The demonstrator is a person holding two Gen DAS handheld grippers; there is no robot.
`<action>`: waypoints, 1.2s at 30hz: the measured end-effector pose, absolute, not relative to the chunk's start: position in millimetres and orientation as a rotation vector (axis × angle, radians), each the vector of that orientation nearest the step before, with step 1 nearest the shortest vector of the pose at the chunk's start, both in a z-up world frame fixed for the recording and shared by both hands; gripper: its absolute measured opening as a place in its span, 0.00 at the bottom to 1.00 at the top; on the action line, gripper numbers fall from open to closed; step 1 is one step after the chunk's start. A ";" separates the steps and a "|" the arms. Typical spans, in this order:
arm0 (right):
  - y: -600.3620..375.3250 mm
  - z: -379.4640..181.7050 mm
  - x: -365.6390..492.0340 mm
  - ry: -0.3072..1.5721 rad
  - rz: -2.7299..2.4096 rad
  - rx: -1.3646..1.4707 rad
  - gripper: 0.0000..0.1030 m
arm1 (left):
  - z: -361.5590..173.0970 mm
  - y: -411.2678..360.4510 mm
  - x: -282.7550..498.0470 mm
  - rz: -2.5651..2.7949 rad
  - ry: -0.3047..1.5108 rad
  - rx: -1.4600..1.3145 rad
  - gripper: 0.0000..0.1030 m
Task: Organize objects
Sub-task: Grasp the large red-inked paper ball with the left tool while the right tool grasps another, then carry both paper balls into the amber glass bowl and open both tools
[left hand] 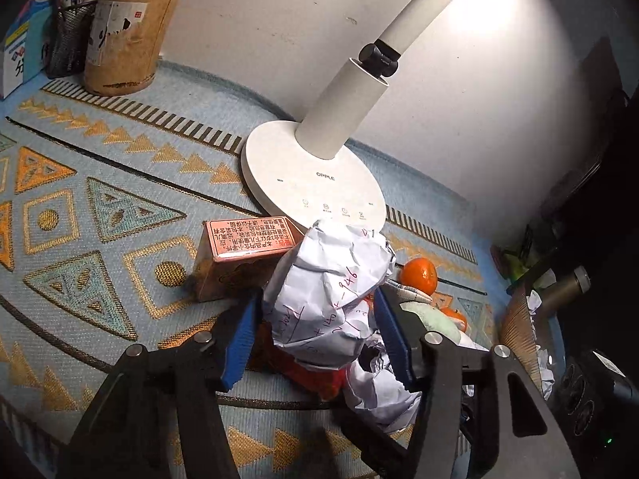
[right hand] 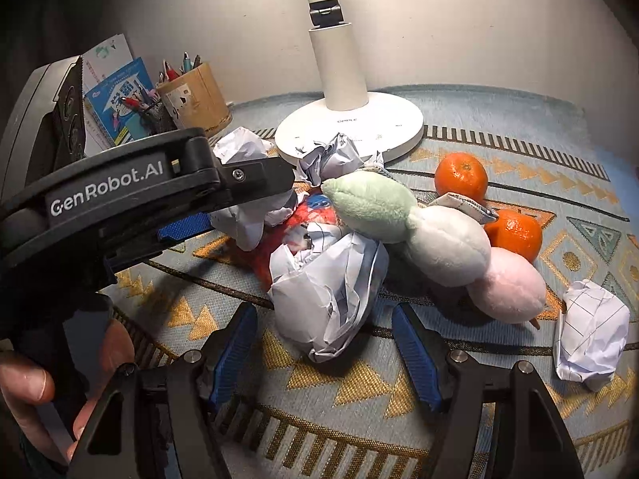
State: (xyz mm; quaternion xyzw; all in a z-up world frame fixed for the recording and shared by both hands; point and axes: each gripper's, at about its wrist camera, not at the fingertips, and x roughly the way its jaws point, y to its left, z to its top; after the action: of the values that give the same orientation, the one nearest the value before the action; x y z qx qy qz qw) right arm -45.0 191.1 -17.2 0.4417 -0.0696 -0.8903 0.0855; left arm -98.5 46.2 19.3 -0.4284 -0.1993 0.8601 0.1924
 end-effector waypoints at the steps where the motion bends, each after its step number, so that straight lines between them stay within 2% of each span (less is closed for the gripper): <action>1: 190.8 -14.8 -45.7 -0.198 -2.664 1.296 0.57 | 20.1 46.0 -98.3 2.415 -0.555 -1.198 0.48; 4: 185.7 -11.0 -45.3 -0.136 -2.687 1.270 0.47 | 25.1 45.8 -91.5 2.423 -0.538 -1.189 0.47; 6: 184.8 -8.8 -42.0 -0.138 -2.674 1.252 0.44 | 31.8 47.0 -82.2 2.417 -0.520 -1.168 0.47; 12: 194.1 20.3 5.8 -0.145 -2.687 1.152 0.44 | 60.4 48.7 -24.4 2.418 -0.423 -1.056 0.47; 17: 216.9 41.4 65.4 -0.093 -2.757 1.098 0.44 | 61.2 55.7 29.0 2.432 -0.308 -1.006 0.47; 24: 256.8 12.1 111.2 -0.160 -2.794 1.256 0.45 | 23.3 76.4 62.4 2.423 -0.198 -1.086 0.47; 29: 276.6 -9.0 114.2 -0.235 -2.782 1.346 0.45 | 29.1 79.6 64.3 2.462 -0.155 -1.052 0.47; 33: 284.3 -14.6 114.3 -0.309 -2.746 1.377 0.52 | 21.8 77.5 60.6 2.456 -0.172 -1.092 0.47; 35: 285.9 -14.2 118.1 -0.314 -2.756 1.381 0.64 | 21.3 75.9 59.7 2.452 -0.187 -1.090 0.47; 36: 286.8 -13.6 120.4 -0.314 -2.762 1.378 0.66 | 19.6 76.1 58.3 2.448 -0.190 -1.104 0.47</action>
State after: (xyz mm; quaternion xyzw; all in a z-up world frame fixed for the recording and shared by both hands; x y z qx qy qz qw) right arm 120.4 286.8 -13.6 0.4440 -0.1013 -0.8901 0.0194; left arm 58.3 76.1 19.6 -0.3999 -0.0686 0.8864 0.2228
